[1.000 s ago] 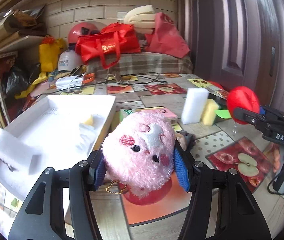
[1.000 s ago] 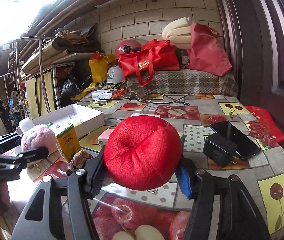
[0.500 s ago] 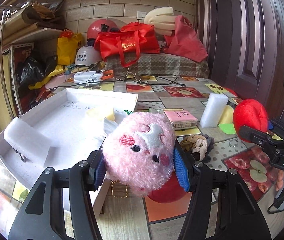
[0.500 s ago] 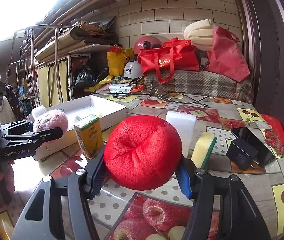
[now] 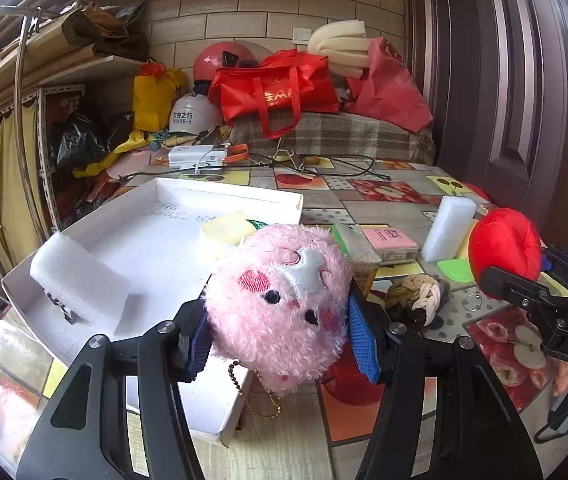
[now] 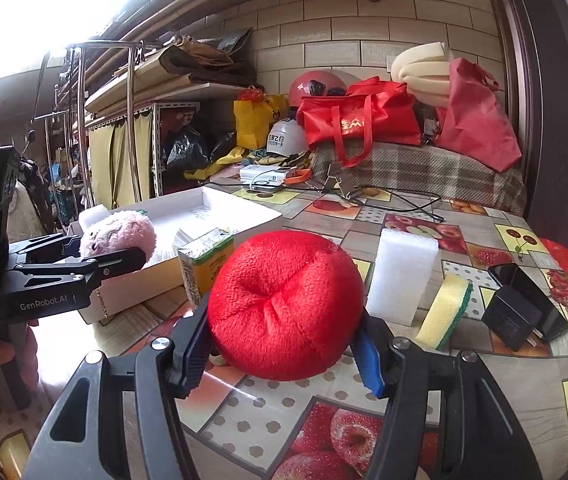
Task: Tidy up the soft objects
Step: 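Carry the pig into the white box and release while right releases the red ball there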
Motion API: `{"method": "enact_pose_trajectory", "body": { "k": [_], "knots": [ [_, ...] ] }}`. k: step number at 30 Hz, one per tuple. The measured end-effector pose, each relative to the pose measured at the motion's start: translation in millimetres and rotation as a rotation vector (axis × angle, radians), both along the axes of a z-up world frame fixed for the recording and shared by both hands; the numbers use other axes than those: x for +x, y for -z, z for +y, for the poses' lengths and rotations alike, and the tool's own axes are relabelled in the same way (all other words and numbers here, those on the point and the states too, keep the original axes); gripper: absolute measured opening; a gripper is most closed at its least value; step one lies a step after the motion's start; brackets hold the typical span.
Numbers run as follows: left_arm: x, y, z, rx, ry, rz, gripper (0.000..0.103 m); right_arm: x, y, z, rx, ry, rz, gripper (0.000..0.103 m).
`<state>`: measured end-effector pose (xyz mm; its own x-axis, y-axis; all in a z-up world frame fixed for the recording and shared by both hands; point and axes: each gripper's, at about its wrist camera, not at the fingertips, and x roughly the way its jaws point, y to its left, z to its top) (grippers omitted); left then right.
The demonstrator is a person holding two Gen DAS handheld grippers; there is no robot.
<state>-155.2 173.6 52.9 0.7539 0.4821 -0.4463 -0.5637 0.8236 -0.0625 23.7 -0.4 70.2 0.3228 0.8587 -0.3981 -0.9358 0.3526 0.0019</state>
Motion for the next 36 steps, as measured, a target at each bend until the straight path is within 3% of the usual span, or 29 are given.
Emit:
{"method": "enact_pose_trajectory", "body": {
  "k": [4, 9, 13, 23, 27, 30, 36],
  "knots": [
    [-14.9, 0.5, 15.6, -0.014, -0.043, 0.0, 0.058, -9.2, 0.1, 9.2, 0.008, -0.023, 0.0, 0.061],
    [-28.5, 0.0, 27.5, -0.011, -0.093, -0.003, 0.058, -40.0, -0.8, 24.5, 0.011, -0.09, -0.085, 0.062],
    [-37.1, -0.7, 37.0, -0.007, -0.127, -0.011, 0.058, -55.5, -0.3, 38.1, 0.002, -0.147, -0.097, 0.062],
    [-41.3, 2.6, 69.7, 0.05, -0.175, 0.016, 0.058, -78.9, 1.3, 98.7, -0.013, -0.232, -0.057, 0.062],
    [-33.7, 8.3, 93.9, -0.013, -0.146, 0.049, 0.059, -88.5, 4.2, 124.7, -0.055, -0.264, -0.055, 0.061],
    [-32.6, 12.2, 115.2, -0.085, -0.161, 0.051, 0.059, -81.0, 7.7, 143.2, -0.097, -0.274, -0.001, 0.061],
    [-28.3, 8.4, 129.7, -0.052, -0.209, 0.052, 0.059, -70.0, 16.4, 169.9, -0.166, -0.27, 0.081, 0.061]
  ]
}}
